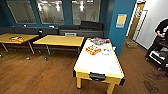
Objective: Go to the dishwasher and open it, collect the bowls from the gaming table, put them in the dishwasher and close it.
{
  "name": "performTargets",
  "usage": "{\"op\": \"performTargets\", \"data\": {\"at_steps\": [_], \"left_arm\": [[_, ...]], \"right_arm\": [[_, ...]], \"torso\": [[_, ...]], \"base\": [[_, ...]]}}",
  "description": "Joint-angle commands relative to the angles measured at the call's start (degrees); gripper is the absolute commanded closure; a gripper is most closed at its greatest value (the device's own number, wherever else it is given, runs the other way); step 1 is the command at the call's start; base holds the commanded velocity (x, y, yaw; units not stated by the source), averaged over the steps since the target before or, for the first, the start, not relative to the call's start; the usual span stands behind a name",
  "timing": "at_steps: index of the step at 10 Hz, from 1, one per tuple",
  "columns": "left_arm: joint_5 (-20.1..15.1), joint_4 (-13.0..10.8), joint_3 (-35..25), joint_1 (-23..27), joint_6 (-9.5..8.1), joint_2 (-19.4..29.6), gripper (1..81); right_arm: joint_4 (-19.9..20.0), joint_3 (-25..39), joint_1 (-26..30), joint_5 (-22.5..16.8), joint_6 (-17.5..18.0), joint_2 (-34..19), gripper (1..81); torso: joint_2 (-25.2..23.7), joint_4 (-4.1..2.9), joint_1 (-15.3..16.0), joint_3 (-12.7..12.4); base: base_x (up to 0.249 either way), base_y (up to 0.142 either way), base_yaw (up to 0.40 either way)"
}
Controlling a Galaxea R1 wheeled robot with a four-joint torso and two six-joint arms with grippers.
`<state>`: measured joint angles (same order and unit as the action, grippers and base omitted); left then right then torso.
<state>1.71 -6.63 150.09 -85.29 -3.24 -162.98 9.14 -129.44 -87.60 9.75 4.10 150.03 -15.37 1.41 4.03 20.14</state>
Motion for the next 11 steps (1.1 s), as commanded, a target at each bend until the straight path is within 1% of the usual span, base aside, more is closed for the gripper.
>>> {"op": "performTargets", "data": {"at_steps": [1,2,3,4,7,8,9,11], "left_arm": [[-3.5,-0.8,0.3,1.8,0.08,0.8,81.1],[-3.5,-0.9,0.3,1.8,0.08,0.8,81.1],[-3.5,-0.9,0.3,1.8,0.08,0.7,81.1],[-3.5,-0.9,0.3,1.8,-0.01,0.7,81.1],[-3.5,-1.0,0.3,1.8,0.08,0.6,81.1],[-3.5,-1.0,0.3,1.8,0.08,0.6,81.1],[-3.5,-1.0,0.3,1.8,0.08,0.6,81.1],[-3.5,-1.7,0.3,1.8,-0.01,0.5,81.1]], "right_arm": [[-1.0,0.3,1.6,-3.1,-0.1,-1.6,81.1],[-1.0,0.3,1.6,-3.1,-0.1,-1.6,81.1],[-1.0,0.3,1.6,-3.1,-0.1,-1.6,81.1],[-1.1,0.4,1.4,-3.1,-0.1,-1.6,81.1],[-1.1,0.3,1.0,-2.9,-0.1,-1.5,81.1],[-1.1,0.3,1.0,-2.9,-0.1,-1.5,81.1],[-1.0,0.3,1.0,-2.9,-0.1,-1.5,81.1],[-1.0,0.3,1.1,-2.8,-0.1,-1.2,81.1]], "torso": [[0.0,0.00,0.0,0.0],[0.0,0.00,0.0,0.0],[0.0,0.00,0.0,-2.2],[0.0,0.00,0.0,-3.1],[0.0,0.00,0.0,-7.3],[0.0,0.00,0.0,-5.4],[0.0,0.00,0.0,-6.7],[0.0,0.00,-0.1,-7.4]], "base": [[0.000,0.000,-0.340],[0.000,0.000,-0.340],[0.000,0.000,-0.341],[0.000,0.000,-0.341],[0.000,0.000,-0.341],[0.000,0.000,-0.341],[0.000,0.000,-0.341],[0.000,0.000,-0.344]]}}
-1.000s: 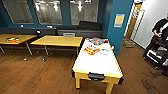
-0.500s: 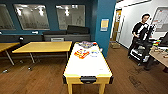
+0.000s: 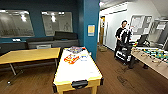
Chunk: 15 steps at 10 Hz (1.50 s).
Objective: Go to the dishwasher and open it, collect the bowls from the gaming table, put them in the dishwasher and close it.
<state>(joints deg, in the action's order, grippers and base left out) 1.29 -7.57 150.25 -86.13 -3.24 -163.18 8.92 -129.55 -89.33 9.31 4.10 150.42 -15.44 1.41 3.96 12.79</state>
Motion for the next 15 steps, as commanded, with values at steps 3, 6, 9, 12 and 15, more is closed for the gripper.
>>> {"op": "performTargets", "data": {"at_steps": [3,6,9,12,15], "left_arm": [[-3.1,-0.8,0.5,2.7,-0.01,0.4,81.1],[-3.1,-0.7,1.5,2.7,-0.01,-0.7,81.1],[-3.1,-0.8,3.2,2.7,-0.01,-2.0,81.1],[-3.1,-0.7,3.7,2.7,-0.01,-2.6,81.1],[-3.1,-0.7,3.7,2.7,-0.10,-3.6,81.1]], "right_arm": [[-0.7,-0.6,2.9,-2.4,-0.1,-0.5,81.1],[-0.7,-1.0,2.8,-2.4,-0.1,0.2,81.1],[-0.6,-1.5,2.5,-2.3,-0.1,0.5,81.1],[-0.6,-1.5,2.4,-2.3,-0.1,0.7,81.1],[-0.5,-2.2,2.4,-2.3,-0.1,1.0,81.1]], "torso": [[0.0,0.00,0.0,0.0],[0.0,0.00,0.0,0.0],[0.0,0.00,0.0,0.0],[0.0,0.00,0.0,0.0],[0.0,0.00,0.0,0.0]], "base": [[0.000,0.000,-0.346],[0.000,0.000,-0.357],[0.000,0.000,-0.386],[0.000,0.000,-0.392],[0.000,0.000,-0.391]]}}
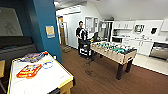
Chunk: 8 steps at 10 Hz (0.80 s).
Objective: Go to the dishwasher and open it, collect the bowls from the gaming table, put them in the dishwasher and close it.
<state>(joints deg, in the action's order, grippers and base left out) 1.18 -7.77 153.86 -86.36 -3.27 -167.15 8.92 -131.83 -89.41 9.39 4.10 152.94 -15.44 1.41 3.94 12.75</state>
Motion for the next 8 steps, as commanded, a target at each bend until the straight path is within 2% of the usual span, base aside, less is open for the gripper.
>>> {"op": "performTargets", "data": {"at_steps": [1,8], "left_arm": [[-3.1,-0.5,0.1,3.0,-0.07,0.1,81.1],[-3.4,-0.8,2.7,3.0,0.02,-1.4,81.1]], "right_arm": [[-0.6,0.0,2.5,-2.4,-0.1,-1.6,81.1],[-0.7,-2.6,2.5,-2.4,-0.1,0.5,81.1]], "torso": [[0.0,0.00,0.0,0.0],[0.0,0.00,0.0,0.0]], "base": [[0.000,0.000,-0.391],[0.000,0.000,-0.391]]}}
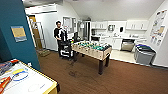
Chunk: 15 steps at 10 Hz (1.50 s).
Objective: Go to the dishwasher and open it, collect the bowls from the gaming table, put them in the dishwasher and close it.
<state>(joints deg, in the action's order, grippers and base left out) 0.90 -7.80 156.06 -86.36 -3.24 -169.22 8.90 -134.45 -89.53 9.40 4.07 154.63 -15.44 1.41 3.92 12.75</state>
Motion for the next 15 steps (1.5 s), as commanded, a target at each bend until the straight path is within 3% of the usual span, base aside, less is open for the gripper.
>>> {"op": "performTargets", "data": {"at_steps": [1,8,15], "left_arm": [[-3.1,-0.6,0.5,3.1,-0.01,0.7,81.1],[-3.1,-0.5,0.5,3.1,-0.01,0.9,81.1],[-3.0,-0.5,0.4,3.0,-0.01,1.2,81.1]], "right_arm": [[-0.7,-0.2,2.6,-2.4,-0.1,-1.2,81.1],[-0.7,-0.5,2.6,-2.4,-0.1,-1.2,81.1],[-0.7,-0.5,2.8,-2.5,-0.1,-1.2,81.1]], "torso": [[0.0,0.00,0.0,0.0],[0.0,0.00,0.0,0.0],[0.0,0.00,0.0,0.0]], "base": [[0.000,0.000,-0.391],[0.000,0.000,-0.377],[0.000,0.000,-0.045]]}}
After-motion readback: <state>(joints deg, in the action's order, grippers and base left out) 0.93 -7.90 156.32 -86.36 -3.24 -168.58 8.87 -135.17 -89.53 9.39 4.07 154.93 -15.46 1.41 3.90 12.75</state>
